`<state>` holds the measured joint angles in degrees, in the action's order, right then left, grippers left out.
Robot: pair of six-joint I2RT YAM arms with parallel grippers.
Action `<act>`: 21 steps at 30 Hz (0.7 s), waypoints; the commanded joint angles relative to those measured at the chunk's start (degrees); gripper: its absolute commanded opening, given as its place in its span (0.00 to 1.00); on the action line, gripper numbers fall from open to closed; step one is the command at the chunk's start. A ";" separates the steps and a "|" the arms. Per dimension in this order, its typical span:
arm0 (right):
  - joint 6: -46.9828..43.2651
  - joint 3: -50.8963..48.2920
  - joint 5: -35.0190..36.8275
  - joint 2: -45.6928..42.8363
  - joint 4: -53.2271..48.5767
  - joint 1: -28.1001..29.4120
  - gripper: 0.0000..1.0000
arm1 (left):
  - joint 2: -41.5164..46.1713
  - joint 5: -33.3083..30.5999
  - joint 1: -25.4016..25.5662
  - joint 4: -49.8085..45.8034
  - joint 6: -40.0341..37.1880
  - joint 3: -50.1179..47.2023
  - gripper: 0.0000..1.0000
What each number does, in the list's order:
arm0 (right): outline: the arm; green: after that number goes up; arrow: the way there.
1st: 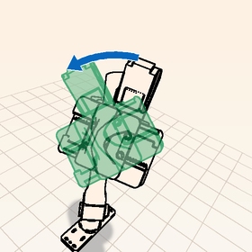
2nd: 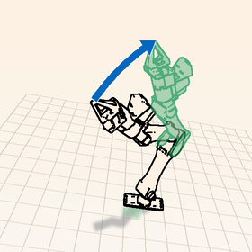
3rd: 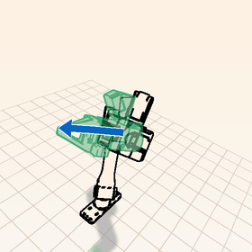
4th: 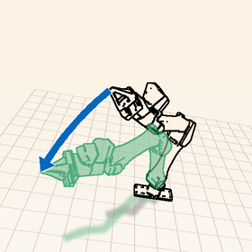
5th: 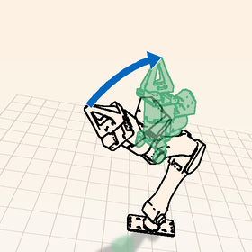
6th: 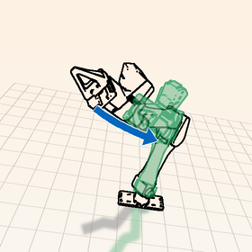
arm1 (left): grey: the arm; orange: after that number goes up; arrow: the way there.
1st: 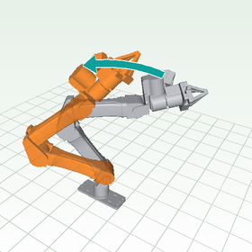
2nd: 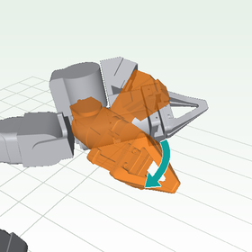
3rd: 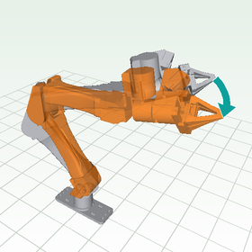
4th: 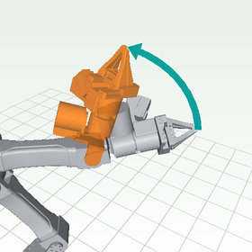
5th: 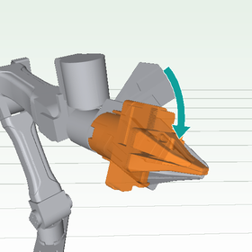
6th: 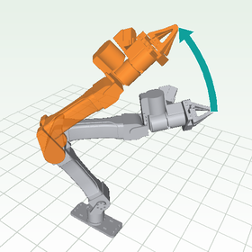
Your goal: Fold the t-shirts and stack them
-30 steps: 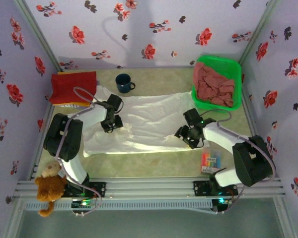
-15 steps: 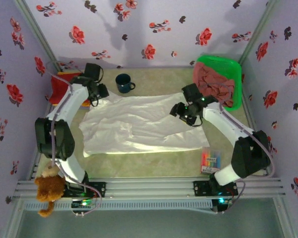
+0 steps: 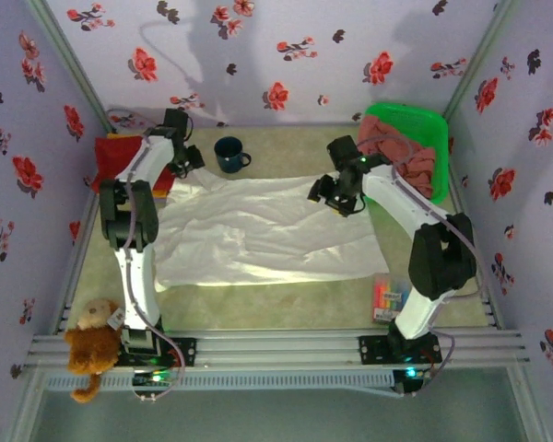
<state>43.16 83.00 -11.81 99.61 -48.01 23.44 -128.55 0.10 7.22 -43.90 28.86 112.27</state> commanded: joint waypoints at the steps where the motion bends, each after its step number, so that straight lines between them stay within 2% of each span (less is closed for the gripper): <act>1: -0.31 3.24 -1.47 1.81 -2.65 -0.65 0.63 | -4.89 -1.24 -0.03 -2.87 -1.44 7.02 0.45; 6: 3.11 2.51 -3.04 2.15 0.60 -0.59 0.64 | -9.10 -2.56 -0.03 -4.50 -0.13 10.73 0.47; 14: 2.87 4.60 -3.05 3.55 -0.37 -0.77 0.63 | -11.96 -5.39 0.42 -4.96 -1.51 13.91 0.49; 21: 1.16 9.99 -1.94 6.91 -2.02 -1.03 0.63 | -15.26 -1.19 0.31 -4.37 0.30 15.11 0.49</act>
<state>45.15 89.49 -14.37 104.33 -48.16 22.85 -141.56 -2.85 7.38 -47.40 28.51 126.19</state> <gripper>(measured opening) 0.635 0.493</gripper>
